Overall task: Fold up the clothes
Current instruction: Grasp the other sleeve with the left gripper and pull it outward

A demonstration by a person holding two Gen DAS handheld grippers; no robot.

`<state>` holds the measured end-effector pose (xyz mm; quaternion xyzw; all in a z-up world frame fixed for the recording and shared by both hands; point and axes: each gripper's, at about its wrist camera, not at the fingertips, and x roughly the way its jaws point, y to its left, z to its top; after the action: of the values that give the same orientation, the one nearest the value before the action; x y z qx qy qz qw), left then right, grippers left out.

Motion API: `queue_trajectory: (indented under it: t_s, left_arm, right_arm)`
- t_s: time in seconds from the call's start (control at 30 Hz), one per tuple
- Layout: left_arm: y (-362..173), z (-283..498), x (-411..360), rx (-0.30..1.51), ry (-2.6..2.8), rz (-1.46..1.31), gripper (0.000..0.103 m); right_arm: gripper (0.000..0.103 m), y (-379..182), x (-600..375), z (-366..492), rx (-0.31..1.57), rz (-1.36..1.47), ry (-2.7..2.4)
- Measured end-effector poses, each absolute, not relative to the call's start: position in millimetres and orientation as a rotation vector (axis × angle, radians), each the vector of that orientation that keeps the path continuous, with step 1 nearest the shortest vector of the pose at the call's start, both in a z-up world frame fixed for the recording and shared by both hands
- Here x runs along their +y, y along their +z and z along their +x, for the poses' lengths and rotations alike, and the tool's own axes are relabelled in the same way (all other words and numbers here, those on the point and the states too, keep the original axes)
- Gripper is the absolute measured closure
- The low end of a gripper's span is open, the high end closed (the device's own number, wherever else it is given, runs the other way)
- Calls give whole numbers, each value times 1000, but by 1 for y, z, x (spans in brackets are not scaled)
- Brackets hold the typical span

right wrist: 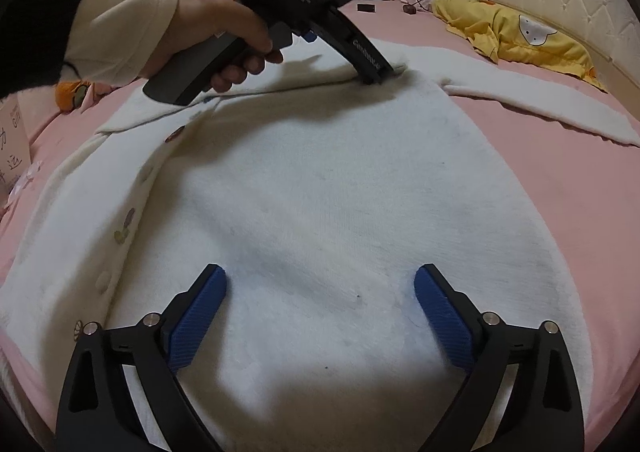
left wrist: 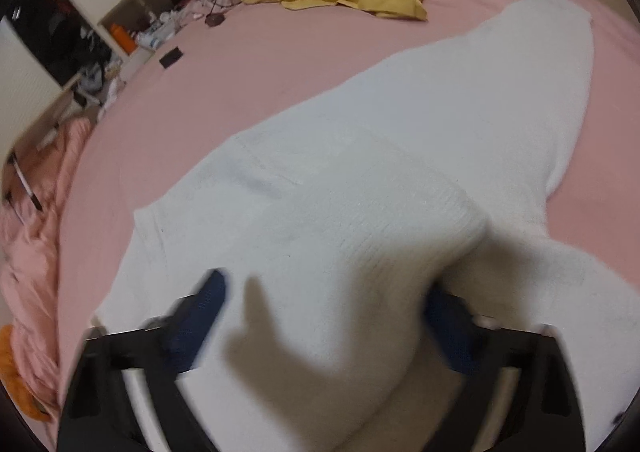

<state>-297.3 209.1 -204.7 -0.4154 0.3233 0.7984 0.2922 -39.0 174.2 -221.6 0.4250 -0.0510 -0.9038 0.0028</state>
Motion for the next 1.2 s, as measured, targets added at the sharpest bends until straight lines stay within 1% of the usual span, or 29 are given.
queue_trajectory:
  t_s: [0.03,0.07,0.13,0.17,0.2,0.27,0.33,0.5,0.67,0.77,0.9,0.97,1.1,1.2]
  left_arm:
    - [-205,-300,209,823,2108,-1128,39]
    - [-209,-296,211,822,2071,-1148,49]
    - [-214,-286,219,912,2057,-1100,57]
    - [-214,-281,222,915,2034,-1086,72]
    - [-213,-280,222,891,2033,-1091,81]
    - [-209,-282,217,821,2059,-1102,87]
    - [-207,-289,210,747,2070,-1136,89]
    - [-178,-296,185,509,2177,-1155,89]
    - [-130,-296,128,422,2365,-1057,89]
    - [-89,-299,62,373,2567,-986,90]
    - [-34,-296,-58,212,2842,-902,90]
    - [-11,-289,-117,188,2962,-858,90]
    - [13,-272,-220,178,3148,-839,90]
    - [15,-254,-301,157,3282,-868,90]
  right_arm:
    - [5,-222,174,-39,-161,1333,-2835]
    - [4,-222,174,-39,-162,1333,-2835]
    - [2,-223,174,-40,-165,1334,-2832]
    - [2,-223,174,-40,-162,1334,-2832]
    - [2,-223,173,-40,-159,1336,-2832]
    - [1,-223,174,-41,-161,1335,-2831]
    - [1,-223,174,-41,-160,1334,-2830]
    - [1,-224,172,-39,-156,1329,-2832]
    - [1,-225,170,-38,-147,1311,-2837]
    - [1,-225,169,-36,-132,1298,-2845]
    - [1,-225,167,-34,-109,1278,-2858]
    - [1,-225,166,-33,-101,1270,-2863]
    - [1,-226,164,-32,-80,1260,-2873]
    - [1,-226,163,-33,-72,1268,-2875]
